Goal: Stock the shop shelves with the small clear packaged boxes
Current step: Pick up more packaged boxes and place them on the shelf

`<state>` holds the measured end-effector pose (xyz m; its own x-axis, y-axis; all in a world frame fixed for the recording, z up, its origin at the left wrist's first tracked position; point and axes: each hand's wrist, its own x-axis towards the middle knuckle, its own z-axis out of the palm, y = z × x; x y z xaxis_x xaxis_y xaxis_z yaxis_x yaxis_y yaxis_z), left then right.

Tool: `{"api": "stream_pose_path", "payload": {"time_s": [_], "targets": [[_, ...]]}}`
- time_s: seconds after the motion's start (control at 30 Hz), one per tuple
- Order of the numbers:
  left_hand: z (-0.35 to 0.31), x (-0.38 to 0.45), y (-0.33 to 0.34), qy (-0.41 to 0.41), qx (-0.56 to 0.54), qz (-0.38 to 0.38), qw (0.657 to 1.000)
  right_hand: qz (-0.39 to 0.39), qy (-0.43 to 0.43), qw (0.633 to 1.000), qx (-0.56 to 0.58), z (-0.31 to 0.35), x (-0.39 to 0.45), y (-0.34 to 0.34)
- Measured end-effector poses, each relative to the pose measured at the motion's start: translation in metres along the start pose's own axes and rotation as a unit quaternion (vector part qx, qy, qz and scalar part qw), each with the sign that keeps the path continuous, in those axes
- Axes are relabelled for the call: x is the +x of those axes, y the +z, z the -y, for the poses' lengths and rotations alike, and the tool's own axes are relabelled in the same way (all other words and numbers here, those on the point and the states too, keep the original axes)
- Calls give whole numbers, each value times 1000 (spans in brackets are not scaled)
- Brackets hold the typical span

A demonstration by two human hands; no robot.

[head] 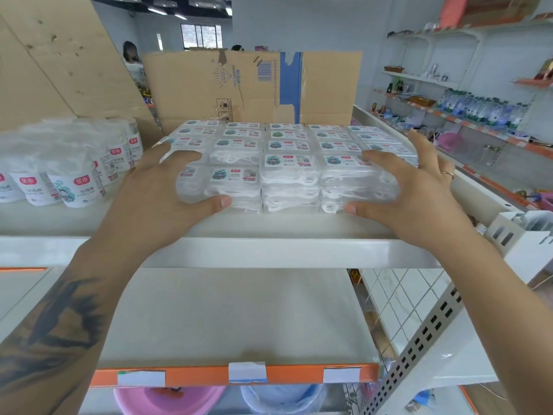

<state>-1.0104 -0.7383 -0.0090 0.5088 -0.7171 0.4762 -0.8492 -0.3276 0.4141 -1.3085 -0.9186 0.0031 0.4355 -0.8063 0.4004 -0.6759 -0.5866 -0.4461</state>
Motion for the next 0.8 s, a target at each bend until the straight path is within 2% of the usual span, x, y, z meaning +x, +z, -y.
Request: {"api": "stream_pose_path", "payload": {"time_s": [0.57,0.8], "targets": [[5,3,4,17,-21,-24,999,8,2,1000,-4,3,1,-1],[3,2,0,-10,-23,24,999,20,7,1000,-5,3,-2,-4]]}}
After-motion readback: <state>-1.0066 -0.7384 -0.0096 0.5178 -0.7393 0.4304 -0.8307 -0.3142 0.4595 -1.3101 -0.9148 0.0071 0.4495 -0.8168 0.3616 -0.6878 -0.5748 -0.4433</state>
